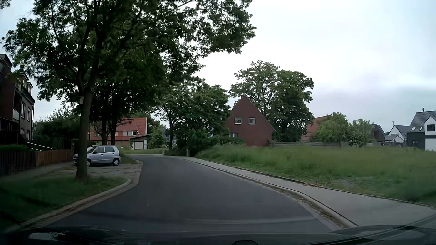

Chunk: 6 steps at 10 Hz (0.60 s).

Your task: Follow the waypoints while adhering to traffic rules and regulations

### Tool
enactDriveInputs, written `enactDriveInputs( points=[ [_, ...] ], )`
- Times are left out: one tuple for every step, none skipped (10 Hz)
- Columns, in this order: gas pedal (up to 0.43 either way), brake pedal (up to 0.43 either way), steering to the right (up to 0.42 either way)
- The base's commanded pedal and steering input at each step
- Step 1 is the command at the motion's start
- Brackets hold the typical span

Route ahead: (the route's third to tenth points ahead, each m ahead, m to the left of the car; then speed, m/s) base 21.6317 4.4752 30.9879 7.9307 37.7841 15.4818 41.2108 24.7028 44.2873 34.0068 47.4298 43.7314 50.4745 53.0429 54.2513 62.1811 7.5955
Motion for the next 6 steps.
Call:
enactDriveInputs(
  points=[
    [0.138, 0.000, -0.009],
    [0.130, 0.000, -0.017],
    [0.130, 0.000, -0.031],
    [0.130, 0.000, -0.043],
    [0.130, 0.000, -0.054],
    [0.130, 0.000, -0.060]
  ],
)
